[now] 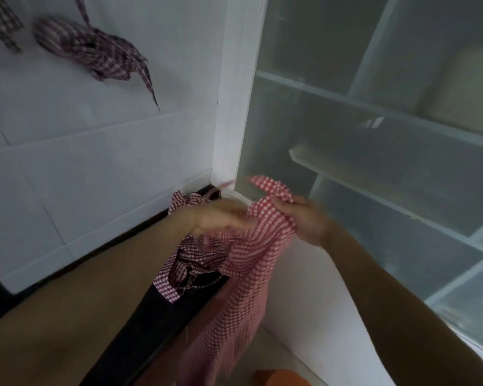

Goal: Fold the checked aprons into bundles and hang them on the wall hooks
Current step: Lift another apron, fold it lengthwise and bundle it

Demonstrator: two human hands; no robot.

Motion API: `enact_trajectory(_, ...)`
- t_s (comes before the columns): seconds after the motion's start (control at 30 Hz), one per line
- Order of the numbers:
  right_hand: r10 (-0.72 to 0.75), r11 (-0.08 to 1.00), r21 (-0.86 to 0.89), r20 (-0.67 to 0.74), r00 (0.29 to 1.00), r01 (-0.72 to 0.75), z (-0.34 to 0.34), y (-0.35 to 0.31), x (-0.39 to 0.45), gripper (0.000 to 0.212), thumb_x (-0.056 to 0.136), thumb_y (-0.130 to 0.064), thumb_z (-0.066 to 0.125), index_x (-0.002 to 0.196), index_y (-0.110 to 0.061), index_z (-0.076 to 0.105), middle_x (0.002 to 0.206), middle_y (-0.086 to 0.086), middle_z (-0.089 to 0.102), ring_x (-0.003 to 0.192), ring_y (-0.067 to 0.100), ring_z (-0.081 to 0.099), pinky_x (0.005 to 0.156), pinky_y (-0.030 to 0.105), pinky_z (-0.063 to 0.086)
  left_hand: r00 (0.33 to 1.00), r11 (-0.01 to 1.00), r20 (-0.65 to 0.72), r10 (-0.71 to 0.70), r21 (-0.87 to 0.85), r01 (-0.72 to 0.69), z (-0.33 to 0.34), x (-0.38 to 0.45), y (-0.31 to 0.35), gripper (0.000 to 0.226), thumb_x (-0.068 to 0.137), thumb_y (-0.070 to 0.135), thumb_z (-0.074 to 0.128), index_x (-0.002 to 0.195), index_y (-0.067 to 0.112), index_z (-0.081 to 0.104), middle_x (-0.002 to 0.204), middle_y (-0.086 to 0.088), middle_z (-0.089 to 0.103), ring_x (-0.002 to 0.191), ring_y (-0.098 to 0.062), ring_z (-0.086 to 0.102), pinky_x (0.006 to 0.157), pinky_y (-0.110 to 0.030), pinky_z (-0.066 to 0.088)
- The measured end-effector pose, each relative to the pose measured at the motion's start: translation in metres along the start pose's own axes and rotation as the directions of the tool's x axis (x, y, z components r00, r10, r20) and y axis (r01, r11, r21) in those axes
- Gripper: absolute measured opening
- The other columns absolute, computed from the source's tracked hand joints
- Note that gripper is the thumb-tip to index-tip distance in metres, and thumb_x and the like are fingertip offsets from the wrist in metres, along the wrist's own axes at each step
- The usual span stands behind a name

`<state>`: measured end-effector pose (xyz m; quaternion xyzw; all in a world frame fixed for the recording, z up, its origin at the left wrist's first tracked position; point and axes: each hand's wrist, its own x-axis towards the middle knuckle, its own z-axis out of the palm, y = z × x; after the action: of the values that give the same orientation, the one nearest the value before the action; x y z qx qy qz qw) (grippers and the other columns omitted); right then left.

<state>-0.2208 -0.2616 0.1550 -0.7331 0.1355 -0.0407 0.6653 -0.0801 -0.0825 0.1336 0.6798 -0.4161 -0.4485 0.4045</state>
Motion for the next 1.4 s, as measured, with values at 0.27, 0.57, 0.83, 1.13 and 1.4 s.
enact_trajectory(0.27, -0.172, 0.693, -0.721, -0.175, 0.969, -0.007, -0.077, -0.071, -0.012, 0.024, 0.09, -0.033, 0.072, 0.098, -0.012, 0.079, 0.094, 0.006, 0.076, 0.084, 0.012, 0.065, 0.09, 0.036, 0.053, 0.989, 0.914, -0.111, -0.093, 0.386, 0.129, 0.009, -0.004, -0.022, 0.045, 0.089, 0.061, 0.06, 0.103, 0.022, 0.076, 0.102, 0.01, 0.075, 0.093, -0.005, 0.069, 0.103, -0.034, 0.048)
enact_trajectory(0.57, -0.376, 0.719, -0.694, -0.408, 0.832, -0.016, -0.125, -0.054, -0.029, 0.024, 0.095, -0.015, 0.067, 0.114, -0.001, 0.073, 0.096, 0.01, 0.072, 0.06, -0.013, 0.056, 0.071, 0.018, 0.053, 0.787, 0.974, -0.581, 0.208, 0.195, -0.114, -0.029, -0.019, 0.012, 0.052, 0.085, 0.05, 0.07, 0.057, 0.01, 0.053, 0.056, -0.007, 0.054, 0.053, -0.016, 0.053, 0.06, -0.025, 0.044)
enact_trajectory(0.83, -0.435, 0.669, -0.741, -0.336, 0.835, 0.05, -0.113, -0.059, -0.043, 0.037, 0.085, 0.014, 0.059, 0.106, -0.012, 0.074, 0.093, 0.003, 0.07, 0.073, -0.007, 0.058, 0.068, 0.008, 0.047, 0.355, 0.775, -0.712, 0.606, 0.628, -0.065, -0.056, -0.023, 0.042, 0.05, 0.085, 0.053, 0.069, 0.068, 0.006, 0.068, 0.062, -0.006, 0.064, 0.058, -0.017, 0.056, 0.06, -0.036, 0.048)
enact_trajectory(1.13, 0.014, 0.998, 0.059, -0.54, 0.842, 0.021, -0.071, -0.063, -0.028, 0.03, 0.079, 0.018, 0.047, 0.079, -0.004, 0.068, 0.065, 0.009, 0.068, 0.054, 0.018, 0.063, 0.044, 0.021, 0.052, 0.933, 0.957, -0.358, -0.028, 0.26, 0.128, -0.035, -0.039, 0.076, 0.027, 0.089, 0.031, 0.071, 0.089, 0.004, 0.073, 0.078, -0.008, 0.075, 0.062, -0.019, 0.068, 0.066, -0.033, 0.058)
enact_trajectory(1.4, -0.064, 0.995, -0.087, -0.232, 0.97, 0.045, -0.045, -0.061, -0.025, 0.031, 0.08, 0.02, 0.041, 0.079, 0.001, 0.066, 0.061, 0.009, 0.067, 0.054, 0.018, 0.064, 0.054, 0.023, 0.053, 0.969, 0.884, -0.208, 0.13, 0.467, -0.018, 0.001, -0.024, 0.066, 0.111, 0.071, 0.057, 0.081, 0.156, 0.03, 0.016, 0.151, 0.016, 0.032, 0.139, -0.005, 0.031, 0.119, -0.03, 0.025)
